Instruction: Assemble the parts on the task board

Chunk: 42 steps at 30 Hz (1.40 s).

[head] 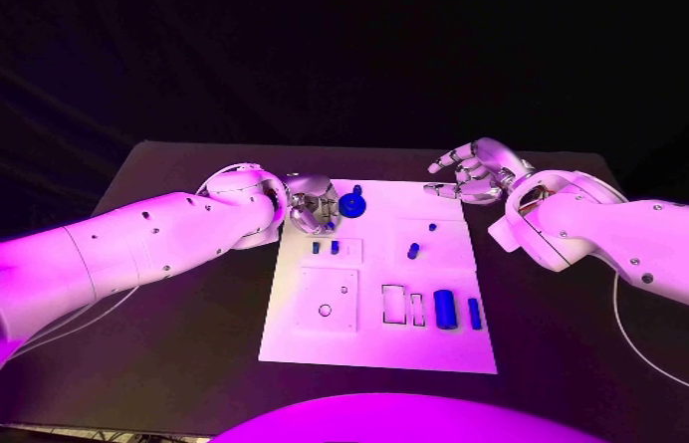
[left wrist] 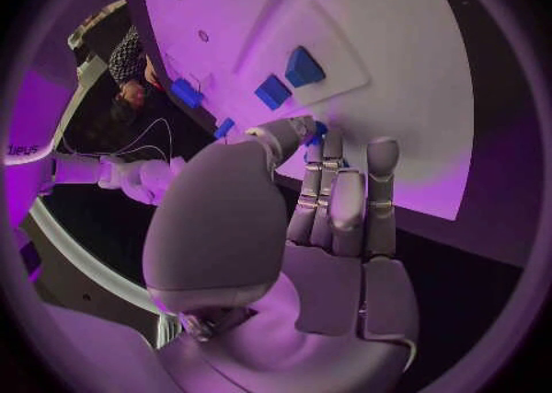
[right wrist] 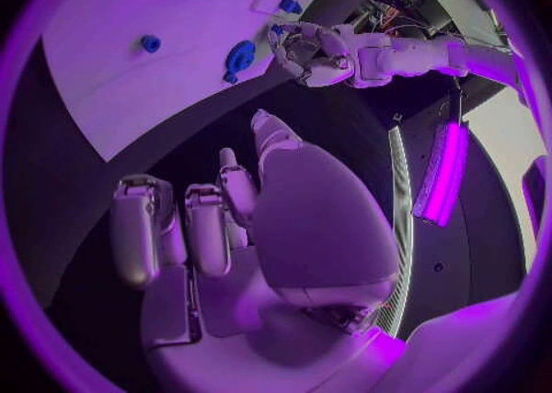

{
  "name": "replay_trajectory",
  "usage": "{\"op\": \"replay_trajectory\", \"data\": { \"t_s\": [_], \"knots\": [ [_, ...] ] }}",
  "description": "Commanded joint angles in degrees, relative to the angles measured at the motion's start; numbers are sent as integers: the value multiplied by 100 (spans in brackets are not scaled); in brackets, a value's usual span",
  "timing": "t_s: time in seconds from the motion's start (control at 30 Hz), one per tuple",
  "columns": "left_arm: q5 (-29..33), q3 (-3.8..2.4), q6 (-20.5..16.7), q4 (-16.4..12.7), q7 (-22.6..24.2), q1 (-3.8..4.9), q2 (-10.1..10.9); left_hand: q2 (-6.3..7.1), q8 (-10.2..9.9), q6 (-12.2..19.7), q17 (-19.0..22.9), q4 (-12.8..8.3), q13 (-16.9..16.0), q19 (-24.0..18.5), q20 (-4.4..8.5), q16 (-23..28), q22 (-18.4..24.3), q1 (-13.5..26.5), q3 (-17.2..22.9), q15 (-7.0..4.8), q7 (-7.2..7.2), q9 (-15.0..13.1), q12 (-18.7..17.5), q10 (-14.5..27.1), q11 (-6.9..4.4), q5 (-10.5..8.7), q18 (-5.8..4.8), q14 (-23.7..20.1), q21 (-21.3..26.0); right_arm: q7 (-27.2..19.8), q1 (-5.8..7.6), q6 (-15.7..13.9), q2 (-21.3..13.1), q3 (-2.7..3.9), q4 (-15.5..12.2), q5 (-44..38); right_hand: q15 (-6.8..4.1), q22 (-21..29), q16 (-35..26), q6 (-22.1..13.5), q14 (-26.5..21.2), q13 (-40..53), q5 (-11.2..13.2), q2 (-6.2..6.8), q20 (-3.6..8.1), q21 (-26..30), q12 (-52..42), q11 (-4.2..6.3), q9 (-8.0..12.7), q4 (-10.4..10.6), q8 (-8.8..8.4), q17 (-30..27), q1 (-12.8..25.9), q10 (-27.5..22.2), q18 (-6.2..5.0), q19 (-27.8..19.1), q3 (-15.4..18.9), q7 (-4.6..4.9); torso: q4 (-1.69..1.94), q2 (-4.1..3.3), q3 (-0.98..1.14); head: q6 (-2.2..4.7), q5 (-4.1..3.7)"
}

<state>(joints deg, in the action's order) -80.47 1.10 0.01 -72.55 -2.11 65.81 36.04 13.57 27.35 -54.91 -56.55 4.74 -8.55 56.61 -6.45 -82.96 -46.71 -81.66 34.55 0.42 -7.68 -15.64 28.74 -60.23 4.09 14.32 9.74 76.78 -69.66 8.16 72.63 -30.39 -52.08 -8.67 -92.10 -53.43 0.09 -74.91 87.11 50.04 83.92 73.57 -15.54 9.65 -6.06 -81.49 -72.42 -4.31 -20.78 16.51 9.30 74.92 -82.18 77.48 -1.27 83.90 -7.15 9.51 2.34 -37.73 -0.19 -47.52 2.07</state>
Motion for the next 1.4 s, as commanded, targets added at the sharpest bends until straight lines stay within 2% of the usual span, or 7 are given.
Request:
{"op": "replay_trajectory", "data": {
  "t_s": [0.03, 0.37, 0.47, 0.77, 1.23, 1.33, 1.4],
  "knots": [
    [-84, 31, 169, 46, -45, -34, -9, -43, -33, -27, 4, -48, 5, -21, 8, 8, 14, 11, 1, 4, -6, -10, -24, -22, 1, -8, -40, 13, 3, -59, -4, 34, -2, 1, -5, -26, -2, -998, -35, 5, 410, -5, -22, -10, -6, 20, 29, 2, 5, -3, 20, 698, 50, -20, -96, 135, -19, -25, 1, 2, 0, -7, -5],
    [-85, 32, 105, 62, 48, -45, 6, -34, -81, -1, 44, -65, 10, -83, 5, 21, 82, 17, 3, 12, -16, -8, -80, -11, 13, -13, -27, -10, 40, -69, -4, 30, -3, 1, 1, -26, -4, -988, -38, 2, 410, -12, -22, -5, -4, 39, 35, 3, 9, -2, 25, 694, 57, -20, -100, 127, -25, -26, 4, 3, -3, -6, -12],
    [-73, 32, 76, 73, 68, -47, 11, -8, -278, 148, 189, -76, 47, -185, -30, 56, 181, 67, 29, 63, -67, 22, -285, 67, 75, -9, -10, -92, 104, -71, -4, 28, -4, 1, 2, -26, -4, -988, -38, 2, 410, -12, -22, -5, -4, 39, 35, 3, 9, -2, 25, 694, 57, -20, -100, 127, -25, -26, 3, 2, -1, -5, -10],
    [-45, 31, -27, 91, 77, -48, 24, 69, -666, 487, 339, -90, 73, -252, -79, 86, 252, 138, 70, 105, -105, 96, -516, 106, 116, -7, 7, -174, 155, -72, -4, 28, -6, 1, 6, -26, -4, -982, -42, 1, 408, -27, -22, -3, -4, 49, 50, 3, 10, -2, 26, 685, 59, -30, -102, 121, -26, -26, 0, 2, -1, -4, -8],
    [-15, 31, -84, 71, 38, -50, 69, 135, -849, 657, 407, -94, 64, -284, -108, 96, 298, 187, 47, 140, -106, 128, -610, 203, 162, -9, 14, -213, 187, -35, -4, 129, -10, 0, 24, -52, -9, -967, -54, -12, 404, -61, -109, 14, 2, 80, 82, 7, 23, -12, 36, 667, 34, -47, -108, 111, -64, -28, 5, -1, -6, -6, -14],
    [-13, 31, -46, 59, 11, -51, 96, 154, -871, 665, 457, -95, 62, -327, -118, 107, 351, 201, 34, 152, -99, 128, -634, 253, 179, -9, 23, -241, 217, 10, -4, 249, -11, 0, 49, -81, -6, -858, -97, -55, 381, -333, -135, 56, 1, 274, 384, 1, 40, -4, 31, 580, 46, -267, -153, 11, -70, -18, 2, 1, -8, -5, -17],
    [-12, 31, -25, 50, -7, -51, 119, 164, -887, 664, 505, -100, 61, -361, -128, 118, 389, 203, 27, 167, -96, 125, -656, 307, 197, -8, 29, -270, 241, 22, -4, 327, -12, 0, 73, -107, -12, -638, -241, -77, 300, -1240, -43, 66, 3, 664, 1408, 5, 56, 3, 58, 317, 41, -943, -237, -184, -116, -23, -1, 3, -5, -5, -19]
  ]
}}
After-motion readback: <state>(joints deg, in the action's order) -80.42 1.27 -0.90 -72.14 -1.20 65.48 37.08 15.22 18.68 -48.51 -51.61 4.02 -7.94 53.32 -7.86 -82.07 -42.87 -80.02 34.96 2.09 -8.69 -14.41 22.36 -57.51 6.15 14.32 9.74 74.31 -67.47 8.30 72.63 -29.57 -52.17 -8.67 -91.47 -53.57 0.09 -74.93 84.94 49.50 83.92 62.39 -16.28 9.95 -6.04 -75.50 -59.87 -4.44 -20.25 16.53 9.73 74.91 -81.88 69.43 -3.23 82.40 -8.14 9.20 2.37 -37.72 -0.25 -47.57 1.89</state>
